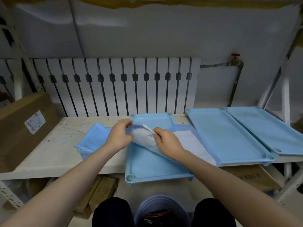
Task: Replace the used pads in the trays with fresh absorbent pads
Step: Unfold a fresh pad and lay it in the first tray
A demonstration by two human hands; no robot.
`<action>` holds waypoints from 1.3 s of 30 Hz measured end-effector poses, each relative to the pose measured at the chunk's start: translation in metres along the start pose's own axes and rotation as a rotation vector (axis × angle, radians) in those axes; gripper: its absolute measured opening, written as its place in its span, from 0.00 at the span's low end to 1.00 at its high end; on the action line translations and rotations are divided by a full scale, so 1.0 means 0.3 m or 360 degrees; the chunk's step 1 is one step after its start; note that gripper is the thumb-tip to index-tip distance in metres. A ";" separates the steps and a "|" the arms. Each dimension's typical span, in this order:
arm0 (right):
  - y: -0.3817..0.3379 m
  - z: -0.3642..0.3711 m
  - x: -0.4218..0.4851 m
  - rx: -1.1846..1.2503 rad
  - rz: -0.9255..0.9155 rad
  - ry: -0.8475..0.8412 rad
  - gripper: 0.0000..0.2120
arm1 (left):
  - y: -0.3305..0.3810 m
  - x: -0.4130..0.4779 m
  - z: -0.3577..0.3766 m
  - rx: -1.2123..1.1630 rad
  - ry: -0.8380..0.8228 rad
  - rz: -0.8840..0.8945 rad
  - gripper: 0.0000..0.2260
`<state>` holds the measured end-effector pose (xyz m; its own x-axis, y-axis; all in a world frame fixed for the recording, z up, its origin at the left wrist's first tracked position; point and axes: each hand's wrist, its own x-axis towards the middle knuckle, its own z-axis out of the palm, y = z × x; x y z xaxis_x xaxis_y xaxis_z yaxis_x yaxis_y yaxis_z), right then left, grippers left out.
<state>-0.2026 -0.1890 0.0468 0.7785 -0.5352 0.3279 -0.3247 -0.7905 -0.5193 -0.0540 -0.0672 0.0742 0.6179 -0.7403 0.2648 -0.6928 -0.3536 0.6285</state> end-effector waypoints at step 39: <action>0.227 -0.335 0.004 0.0593 0.0897 0.0820 0.08 | 0.113 0.039 -0.124 -0.1077 -0.0047 -0.0366 0.06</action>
<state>-0.2778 -0.2736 0.0911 0.1823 -0.9598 0.2135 -0.3220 -0.2634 -0.9094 -0.0563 -0.0667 0.1258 0.7038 -0.7081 0.0572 -0.1576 -0.0772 0.9845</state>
